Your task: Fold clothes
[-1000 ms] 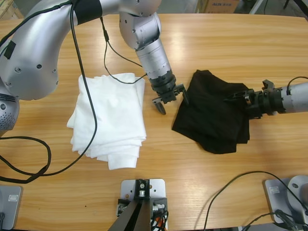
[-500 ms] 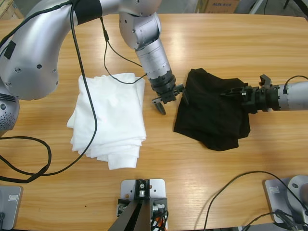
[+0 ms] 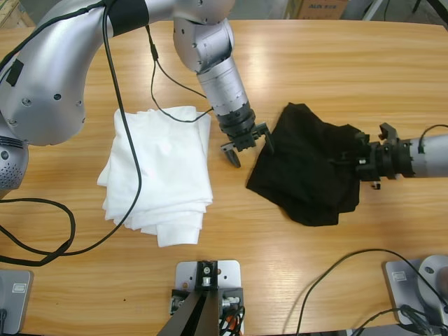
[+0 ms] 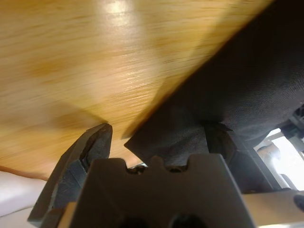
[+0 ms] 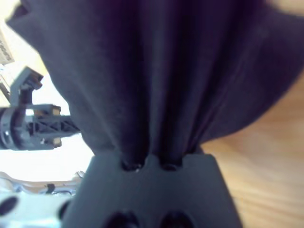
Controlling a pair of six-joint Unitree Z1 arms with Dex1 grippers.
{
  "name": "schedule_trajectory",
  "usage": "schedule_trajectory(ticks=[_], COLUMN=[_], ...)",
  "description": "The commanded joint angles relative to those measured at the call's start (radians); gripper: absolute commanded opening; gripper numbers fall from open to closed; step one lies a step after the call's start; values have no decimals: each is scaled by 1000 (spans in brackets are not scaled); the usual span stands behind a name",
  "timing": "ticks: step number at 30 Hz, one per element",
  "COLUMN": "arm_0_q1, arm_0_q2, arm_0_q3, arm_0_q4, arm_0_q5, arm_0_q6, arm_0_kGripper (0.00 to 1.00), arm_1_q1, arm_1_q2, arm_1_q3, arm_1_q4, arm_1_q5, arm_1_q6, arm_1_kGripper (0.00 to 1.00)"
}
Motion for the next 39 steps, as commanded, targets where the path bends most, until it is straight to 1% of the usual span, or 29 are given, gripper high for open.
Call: schedule_trajectory(ticks=[1,5,6,8,13,19,23,28,31,34,35,36,38,39], arm_0_q1=[-1,6,8,11,30,43,18,-13,-23,-28,-28,-29,-32,-33], arm_0_q2=[115,162,171,191,193,179,190,191,191,189,186,182,175,174], arm_0_q3=[-449,-573,-582,-587,-596,-596,-596,-596,-597,-597,-597,-597,-598,-597], arm_0_q4=[14,0,-28,-90,-185,-196,-227,-321,-330,-329,-328,-328,-328,-324], arm_0_q5=[-44,-68,-86,-126,-127,-120,-121,-132,-149,-152,-148,-140,-127,-125], arm_0_q6=[2,-2,-5,-14,-19,6,51,118,171,189,193,198,220,234], arm_0_kGripper=[761,761,761,761,761,761,765,763,757,741,676,557,133,6], arm_1_q1=[11,11,11,11,11,11,11,11,11,11,11,11,12,13], arm_1_q2=[-11,2,3,9,21,26,24,33,33,32,33,33,33,32], arm_1_q3=[14,14,14,14,16,16,16,16,16,16,16,16,16,16], arm_1_q4=[14,3,2,-3,-15,-23,-26,-47,-51,-52,-52,-52,-53,-55], arm_1_q5=[-24,-25,-25,-25,-25,-25,-27,-27,-27,-27,-27,-27,-26,-24], arm_1_q6=[-35,-39,-40,-41,-44,-47,-47,-47,-47,-47,-47,-47,-49,-51], arm_1_kGripper=[0,0,0,0,0,0,0,0,0,0,0,0,0,0])
